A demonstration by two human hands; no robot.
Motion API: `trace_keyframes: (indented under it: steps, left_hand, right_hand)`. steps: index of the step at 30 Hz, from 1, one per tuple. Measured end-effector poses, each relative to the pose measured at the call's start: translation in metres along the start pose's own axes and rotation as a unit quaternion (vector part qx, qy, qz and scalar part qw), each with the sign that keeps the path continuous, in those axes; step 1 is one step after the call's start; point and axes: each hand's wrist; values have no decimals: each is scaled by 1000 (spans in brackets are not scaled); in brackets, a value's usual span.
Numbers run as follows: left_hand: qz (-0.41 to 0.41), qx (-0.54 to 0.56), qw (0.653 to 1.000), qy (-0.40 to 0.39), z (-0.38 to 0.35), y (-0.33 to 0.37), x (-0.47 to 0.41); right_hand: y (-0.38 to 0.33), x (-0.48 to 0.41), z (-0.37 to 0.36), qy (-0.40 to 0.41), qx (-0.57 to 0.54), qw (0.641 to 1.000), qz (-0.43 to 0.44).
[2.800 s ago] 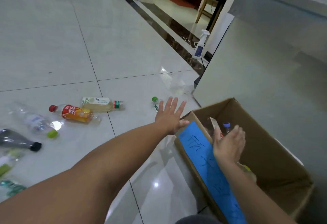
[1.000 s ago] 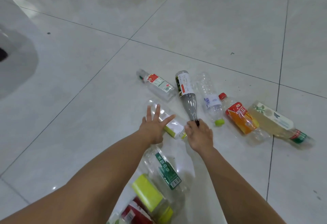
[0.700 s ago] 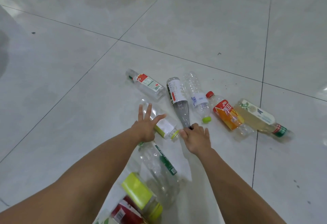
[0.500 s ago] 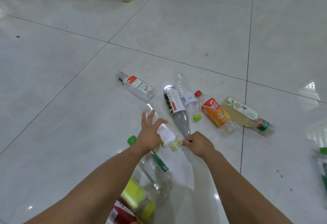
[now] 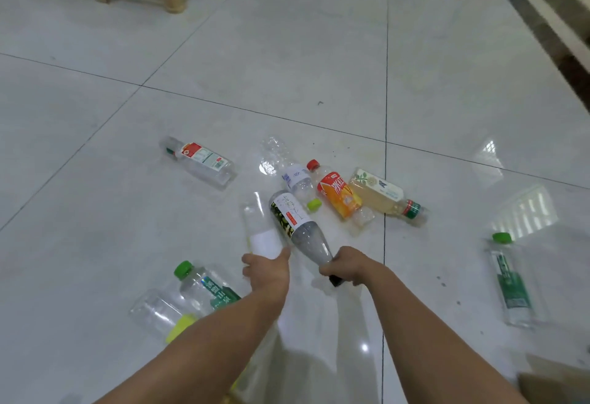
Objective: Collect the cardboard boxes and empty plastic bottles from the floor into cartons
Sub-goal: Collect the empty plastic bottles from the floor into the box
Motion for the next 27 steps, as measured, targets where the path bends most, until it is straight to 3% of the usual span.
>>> trace_keyframes:
  steps: [3,6,13,17,21,27]
  left_hand:
    - [6,95,994,-54,-10,2,18]
    - [19,178,979,-94,-21,8,37]
    - [-74,173,962,-197,-55,41,101]
    - [-147,103,936,-301,-88,63,154]
    - [-186,48,899,-393,-126,75,223]
    - [-195,0,828,-526,-185,42,329]
  right_hand:
    - [-2,15,4,-29,-26,999,2]
    - [0,34,14,-8,-77,997,29]
    - [30,102,40,98,-272,954,78]
    - [64,152,50,188,-421,884,77]
    - [106,199,52,304,-539,783,57]
    - [169,273,35,539,-562,623,-79]
Point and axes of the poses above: each hand's wrist, its own x-axis away from the middle knuckle, its own z-axis out of the back of the hand, y = z × x, and after that the axes turned 8 degrees about -y, right-handed
